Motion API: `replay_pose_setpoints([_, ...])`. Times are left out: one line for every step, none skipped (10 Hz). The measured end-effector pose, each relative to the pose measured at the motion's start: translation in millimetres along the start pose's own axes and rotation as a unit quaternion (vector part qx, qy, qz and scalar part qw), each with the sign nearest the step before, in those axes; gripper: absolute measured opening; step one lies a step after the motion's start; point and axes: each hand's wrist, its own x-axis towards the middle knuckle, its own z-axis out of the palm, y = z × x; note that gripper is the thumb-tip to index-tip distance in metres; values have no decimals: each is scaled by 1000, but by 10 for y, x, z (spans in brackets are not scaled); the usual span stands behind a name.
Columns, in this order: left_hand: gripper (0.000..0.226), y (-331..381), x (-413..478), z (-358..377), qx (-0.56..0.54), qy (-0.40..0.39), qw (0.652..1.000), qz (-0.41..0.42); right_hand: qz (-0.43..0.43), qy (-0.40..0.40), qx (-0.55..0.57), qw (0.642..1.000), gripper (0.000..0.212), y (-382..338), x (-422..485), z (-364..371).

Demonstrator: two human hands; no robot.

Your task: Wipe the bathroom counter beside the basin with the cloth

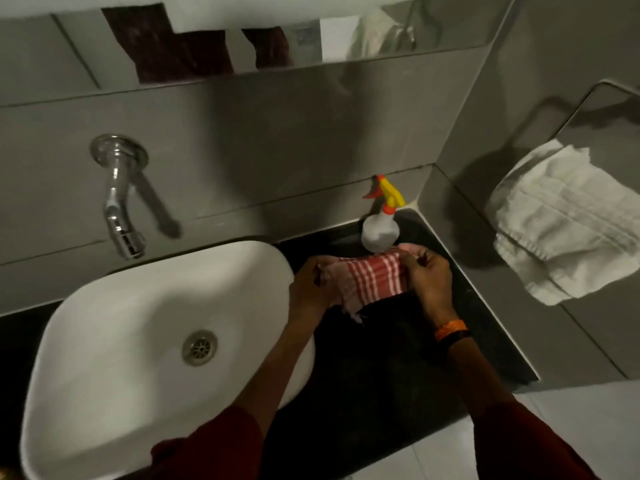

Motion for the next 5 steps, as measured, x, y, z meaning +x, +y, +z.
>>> replay_pose_setpoints([23, -18, 199, 353, -16, -13, 1000, -9, -13, -6, -46, 999, 30, 122, 413, -140])
replay_pose_setpoints([23, -123, 339, 643, 21, -49, 998, -15, -24, -54, -184, 981, 30, 361, 717, -186])
replay_pose_setpoints([19, -393, 410, 889, 119, -137, 983, 11, -20, -157, -324, 933, 28, 662, 796, -159])
replay_pose_setpoints([30, -566, 426, 981, 214, -175, 961, 27, -42, -144, -439, 886, 28, 743, 798, -85])
replay_pose_setpoints([27, -615, 439, 1033, 224, -122, 965, 67, -98, -81, -473, 872, 37, 707, 791, 77])
